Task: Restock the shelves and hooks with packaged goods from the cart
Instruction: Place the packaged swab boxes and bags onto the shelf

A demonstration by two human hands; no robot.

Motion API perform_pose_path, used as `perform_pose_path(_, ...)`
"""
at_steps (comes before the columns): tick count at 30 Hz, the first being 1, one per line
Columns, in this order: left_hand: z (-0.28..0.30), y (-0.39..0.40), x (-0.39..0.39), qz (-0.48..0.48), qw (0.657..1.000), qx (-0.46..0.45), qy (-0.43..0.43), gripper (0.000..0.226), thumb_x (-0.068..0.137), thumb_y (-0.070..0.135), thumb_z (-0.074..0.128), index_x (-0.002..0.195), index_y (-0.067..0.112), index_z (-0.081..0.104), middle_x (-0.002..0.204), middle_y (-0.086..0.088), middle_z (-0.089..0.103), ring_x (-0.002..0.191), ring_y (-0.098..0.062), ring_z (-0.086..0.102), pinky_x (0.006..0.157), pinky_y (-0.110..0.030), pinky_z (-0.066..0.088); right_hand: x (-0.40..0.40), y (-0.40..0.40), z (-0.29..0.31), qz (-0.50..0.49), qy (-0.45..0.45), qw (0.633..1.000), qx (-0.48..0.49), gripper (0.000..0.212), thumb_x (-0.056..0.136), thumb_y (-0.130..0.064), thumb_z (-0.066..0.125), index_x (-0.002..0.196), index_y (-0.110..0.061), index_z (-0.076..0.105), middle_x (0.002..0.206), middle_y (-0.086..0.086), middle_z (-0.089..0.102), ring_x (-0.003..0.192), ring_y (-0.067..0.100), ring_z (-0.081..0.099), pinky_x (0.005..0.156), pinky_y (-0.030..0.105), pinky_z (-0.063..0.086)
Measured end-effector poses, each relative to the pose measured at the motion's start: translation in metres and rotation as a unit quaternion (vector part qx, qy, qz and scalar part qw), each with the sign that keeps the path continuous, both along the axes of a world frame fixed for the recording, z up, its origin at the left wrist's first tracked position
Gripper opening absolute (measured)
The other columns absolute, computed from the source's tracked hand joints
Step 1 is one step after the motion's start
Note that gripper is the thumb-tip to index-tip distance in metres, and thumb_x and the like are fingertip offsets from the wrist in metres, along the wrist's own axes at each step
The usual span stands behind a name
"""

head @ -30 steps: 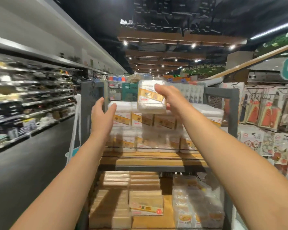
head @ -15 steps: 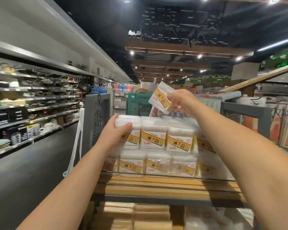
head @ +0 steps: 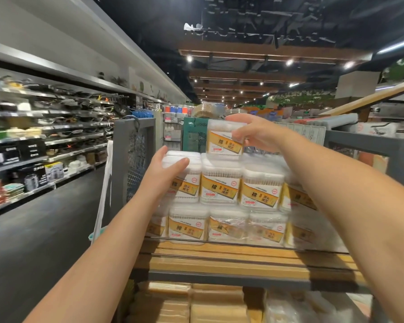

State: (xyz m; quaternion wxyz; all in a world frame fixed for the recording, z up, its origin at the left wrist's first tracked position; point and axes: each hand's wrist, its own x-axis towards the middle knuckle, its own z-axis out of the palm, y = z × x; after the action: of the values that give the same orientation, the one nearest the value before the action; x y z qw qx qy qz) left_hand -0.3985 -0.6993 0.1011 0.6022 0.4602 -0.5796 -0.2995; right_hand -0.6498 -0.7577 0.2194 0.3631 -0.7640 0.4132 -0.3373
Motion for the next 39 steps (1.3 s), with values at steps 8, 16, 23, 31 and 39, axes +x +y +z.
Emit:
perform_pose_path(8, 0.007, 0.031, -0.009, 0.081, 0.988, -0.122, -0.041, 0.073, 0.09, 0.048, 0.056, 0.153, 0.028, 0.024, 0.159, 0.005, 0.024, 0.146, -0.015, 0.021, 0.117, -0.041, 0.023, 0.008, 0.021, -0.002, -0.043, -0.011, 0.999, -0.021, 0.075, 0.092, -0.015, 0.062, 0.154, -0.028, 0.02, 0.133, -0.005, 0.041, 0.114, 0.019, 0.053, 0.09, 0.034, 0.049)
perform_pose_path(16, 0.019, 0.066, -0.093, -0.023, 0.939, -0.307, -0.156, 0.066, 0.082, 0.051, 0.049, 0.138, 0.015, 0.049, 0.147, 0.001, 0.041, 0.142, -0.022, 0.032, 0.116, -0.035, 0.023, -0.059, 0.108, -0.017, -0.187, -0.076, 0.975, -0.092, 0.062, 0.09, -0.02, 0.066, 0.145, -0.026, 0.038, 0.141, 0.003, 0.048, 0.115, 0.009, 0.053, 0.098, 0.037, 0.045)
perform_pose_path(23, -0.044, 0.121, -0.26, -0.297, 0.917, -0.249, -0.093, 0.068, 0.077, 0.051, 0.048, 0.128, 0.007, 0.056, 0.125, 0.001, 0.054, 0.119, -0.012, 0.047, 0.105, -0.025, 0.034, -0.179, 0.292, -0.116, -0.389, -0.121, 0.912, -0.056, 0.035, 0.09, -0.007, 0.062, 0.121, -0.022, 0.056, 0.117, 0.0, 0.06, 0.1, 0.007, 0.055, 0.078, 0.025, 0.042)
perform_pose_path(31, -0.148, 0.311, -0.438, -0.595, 0.785, -0.102, -0.139, 0.053, 0.083, 0.033, 0.065, 0.127, 0.007, 0.056, 0.119, 0.002, 0.054, 0.111, -0.01, 0.05, 0.097, -0.021, 0.037, -0.269, 0.553, -0.228, -0.634, -0.161, 0.755, 0.045, 0.021, 0.095, -0.007, 0.057, 0.114, -0.016, 0.058, 0.095, 0.003, 0.061, 0.08, 0.009, 0.059, 0.065, 0.02, 0.042)
perform_pose_path(39, -0.291, 0.466, -0.514, -0.729, 0.643, 0.108, -0.207, 0.035, 0.093, -0.004, 0.057, 0.127, -0.002, 0.049, 0.095, 0.003, 0.057, 0.087, 0.0, 0.06, 0.078, -0.005, 0.044, -0.31, 0.726, -0.392, -0.717, -0.166, 0.641, 0.217, 0.026, 0.09, -0.016, 0.066, 0.115, -0.016, 0.06, 0.091, 0.0, 0.061, 0.08, 0.013, 0.055, 0.065, 0.025, 0.037)
